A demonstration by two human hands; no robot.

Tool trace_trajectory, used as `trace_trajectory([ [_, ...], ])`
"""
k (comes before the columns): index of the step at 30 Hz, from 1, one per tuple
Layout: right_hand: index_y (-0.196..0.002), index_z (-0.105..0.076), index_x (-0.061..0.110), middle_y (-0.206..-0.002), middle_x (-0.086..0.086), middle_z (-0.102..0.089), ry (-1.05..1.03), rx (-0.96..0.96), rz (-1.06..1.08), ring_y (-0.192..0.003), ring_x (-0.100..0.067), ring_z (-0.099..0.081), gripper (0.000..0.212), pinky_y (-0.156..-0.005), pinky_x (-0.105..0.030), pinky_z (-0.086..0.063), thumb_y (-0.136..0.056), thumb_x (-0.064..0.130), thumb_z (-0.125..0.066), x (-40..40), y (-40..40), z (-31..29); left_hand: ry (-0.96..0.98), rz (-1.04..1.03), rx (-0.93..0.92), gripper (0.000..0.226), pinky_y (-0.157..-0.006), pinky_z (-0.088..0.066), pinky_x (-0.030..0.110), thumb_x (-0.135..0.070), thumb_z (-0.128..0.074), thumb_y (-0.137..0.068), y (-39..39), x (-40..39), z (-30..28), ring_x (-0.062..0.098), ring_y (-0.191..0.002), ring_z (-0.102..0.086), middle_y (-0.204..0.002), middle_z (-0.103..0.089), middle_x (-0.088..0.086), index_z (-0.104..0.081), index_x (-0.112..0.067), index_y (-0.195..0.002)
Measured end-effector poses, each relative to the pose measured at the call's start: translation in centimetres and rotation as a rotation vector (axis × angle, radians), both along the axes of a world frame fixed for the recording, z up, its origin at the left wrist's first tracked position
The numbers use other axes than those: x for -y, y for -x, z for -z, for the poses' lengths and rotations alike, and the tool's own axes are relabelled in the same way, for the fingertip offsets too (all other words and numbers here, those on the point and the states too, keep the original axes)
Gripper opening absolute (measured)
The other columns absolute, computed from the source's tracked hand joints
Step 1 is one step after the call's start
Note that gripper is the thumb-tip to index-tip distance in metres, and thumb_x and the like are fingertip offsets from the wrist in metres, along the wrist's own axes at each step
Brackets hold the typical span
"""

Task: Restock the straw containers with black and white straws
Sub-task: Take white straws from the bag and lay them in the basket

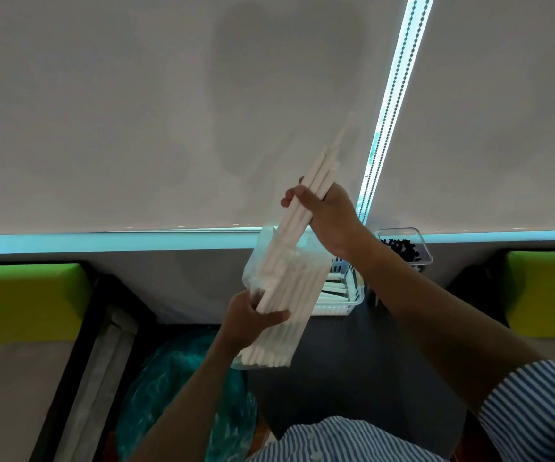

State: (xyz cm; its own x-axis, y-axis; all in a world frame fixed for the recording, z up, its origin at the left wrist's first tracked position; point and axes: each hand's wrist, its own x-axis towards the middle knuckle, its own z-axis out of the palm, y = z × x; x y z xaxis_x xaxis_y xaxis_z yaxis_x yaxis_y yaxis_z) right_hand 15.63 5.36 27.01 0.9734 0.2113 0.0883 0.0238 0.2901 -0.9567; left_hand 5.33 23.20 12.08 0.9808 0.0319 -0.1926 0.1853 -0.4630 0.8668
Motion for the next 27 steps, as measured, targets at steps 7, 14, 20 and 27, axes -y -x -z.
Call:
trace_trajectory([
  [7,-0.097,-0.058,0.011,-0.080,-0.005,-0.070,-0.053,0.130,0.237,-0.085,-0.029,-0.069,0.007,-0.092,-0.053,-0.052,-0.098,0.004,-0.059,0.1,-2.5,-3.3,0.112,-0.126,-0.074,0.040,-0.071,-0.059,0.023,-0.025,-0.087,-0.076,0.7,-1.8,0.2,0.013,-0.092,-0.070,-0.100,-0.072,-0.003,-0.066,-0.017,-0.108],
  [14,-0.095,-0.059,0.012,-0.077,-0.004,-0.070,-0.020,0.117,0.443,-0.083,-0.029,-0.068,0.006,-0.093,-0.051,-0.053,-0.096,0.006,-0.060,2.4,-5.1,-3.5,0.132,-0.247,-0.092,0.029,-0.067,-0.061,0.026,-0.022,-0.089,-0.073,1.1,-3.9,1.3,0.014,-0.084,-0.073,-0.093,-0.074,0.000,-0.068,-0.023,-0.094],
  [20,-0.093,-0.065,0.015,-0.096,-0.016,-0.071,0.364,0.025,0.466,-0.084,-0.030,-0.066,0.006,-0.077,-0.043,-0.053,-0.087,0.017,-0.066,3.2,-6.4,2.8,0.113,-0.301,-0.118,0.034,-0.069,-0.062,0.030,-0.026,-0.089,-0.072,0.3,-5.3,2.2,0.018,-0.084,-0.074,-0.092,-0.075,0.003,-0.068,-0.017,-0.096],
  [27,-0.121,-0.056,0.007,-0.101,-0.004,-0.065,0.867,-0.072,0.188,-0.086,-0.019,-0.063,0.030,-0.063,-0.024,-0.049,-0.096,0.021,-0.065,1.9,-5.4,13.6,0.145,-0.318,-0.152,0.047,-0.079,-0.063,0.040,-0.029,-0.088,-0.072,-2.1,-6.6,2.7,0.022,-0.089,-0.073,-0.098,-0.073,0.006,-0.066,-0.010,-0.108],
])
